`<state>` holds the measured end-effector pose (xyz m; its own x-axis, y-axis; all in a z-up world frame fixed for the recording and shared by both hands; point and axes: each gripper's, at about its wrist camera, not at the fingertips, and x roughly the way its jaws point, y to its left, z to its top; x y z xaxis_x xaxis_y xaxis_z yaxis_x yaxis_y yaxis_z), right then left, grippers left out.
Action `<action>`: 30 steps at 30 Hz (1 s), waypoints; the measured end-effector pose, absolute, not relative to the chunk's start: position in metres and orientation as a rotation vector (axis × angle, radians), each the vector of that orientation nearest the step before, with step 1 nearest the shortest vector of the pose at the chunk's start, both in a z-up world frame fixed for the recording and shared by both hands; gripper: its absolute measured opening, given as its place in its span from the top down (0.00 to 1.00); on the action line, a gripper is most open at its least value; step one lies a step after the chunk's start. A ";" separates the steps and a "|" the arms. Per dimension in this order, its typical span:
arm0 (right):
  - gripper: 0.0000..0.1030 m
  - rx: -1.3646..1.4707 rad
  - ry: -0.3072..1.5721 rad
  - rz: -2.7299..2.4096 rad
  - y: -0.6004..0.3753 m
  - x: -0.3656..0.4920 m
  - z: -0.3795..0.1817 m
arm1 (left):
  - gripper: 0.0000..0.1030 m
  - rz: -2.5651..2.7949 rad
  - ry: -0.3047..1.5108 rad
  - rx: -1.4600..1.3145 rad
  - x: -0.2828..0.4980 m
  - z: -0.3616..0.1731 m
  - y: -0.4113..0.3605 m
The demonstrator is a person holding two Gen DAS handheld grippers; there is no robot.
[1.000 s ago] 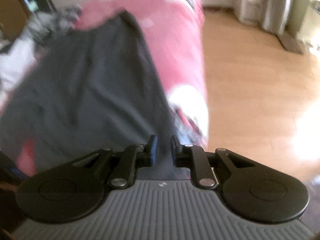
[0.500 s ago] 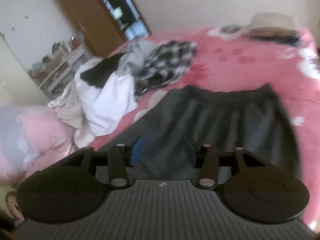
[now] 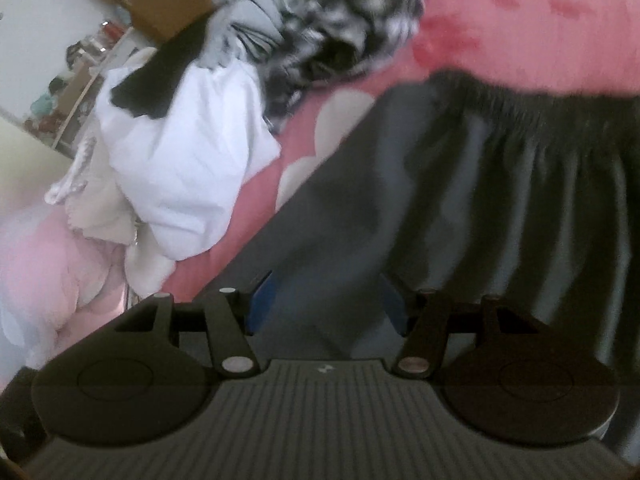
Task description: Fold clothes
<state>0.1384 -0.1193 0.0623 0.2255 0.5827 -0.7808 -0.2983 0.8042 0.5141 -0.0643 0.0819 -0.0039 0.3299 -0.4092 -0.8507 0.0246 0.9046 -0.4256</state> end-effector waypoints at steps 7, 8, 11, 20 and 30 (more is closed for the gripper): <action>0.43 0.377 1.189 0.601 -0.107 0.168 0.056 | 0.37 -0.107 1.008 -0.073 -0.056 -0.001 0.105; 0.42 0.380 1.183 0.600 -0.104 0.172 0.056 | 0.37 -0.092 1.010 -0.072 -0.053 -0.004 0.111; 0.41 0.352 1.168 0.583 -0.093 0.183 0.052 | 0.37 -0.053 1.039 -0.123 -0.041 -0.016 0.130; 0.40 0.338 1.187 0.549 -0.072 0.209 0.031 | 0.42 -0.080 1.046 -0.123 -0.027 -0.030 0.162; 0.39 0.296 1.189 0.521 -0.057 0.220 0.020 | 0.99 -0.136 1.009 -0.105 -0.041 -0.026 0.163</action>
<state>0.2199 -0.0570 0.0200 0.2749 0.5321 -0.8008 -0.2287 0.8452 0.4830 -0.0410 0.1628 -0.0262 0.5257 -0.1620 -0.8351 0.0653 0.9865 -0.1503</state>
